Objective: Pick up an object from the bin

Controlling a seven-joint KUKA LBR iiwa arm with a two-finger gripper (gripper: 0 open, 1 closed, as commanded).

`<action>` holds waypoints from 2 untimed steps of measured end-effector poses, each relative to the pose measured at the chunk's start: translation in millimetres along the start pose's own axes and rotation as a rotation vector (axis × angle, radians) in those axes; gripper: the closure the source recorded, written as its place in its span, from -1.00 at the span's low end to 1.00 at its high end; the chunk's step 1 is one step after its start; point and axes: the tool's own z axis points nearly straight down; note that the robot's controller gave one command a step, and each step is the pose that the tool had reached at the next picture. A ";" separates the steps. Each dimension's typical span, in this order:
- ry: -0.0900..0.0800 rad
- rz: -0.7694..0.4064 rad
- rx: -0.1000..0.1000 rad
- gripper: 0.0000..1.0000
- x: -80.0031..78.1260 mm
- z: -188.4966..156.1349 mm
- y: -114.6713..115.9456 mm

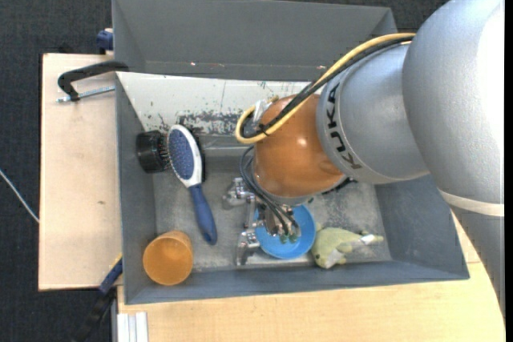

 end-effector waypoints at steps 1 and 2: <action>-0.002 -0.278 0.002 -1.00 1.6 -36.8 -58.1; 0.004 -0.518 0.001 -1.00 13.0 -27.9 -114.3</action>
Offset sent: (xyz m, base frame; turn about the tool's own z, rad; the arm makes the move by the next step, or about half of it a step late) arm 0.0026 -0.0568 0.0352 -0.2815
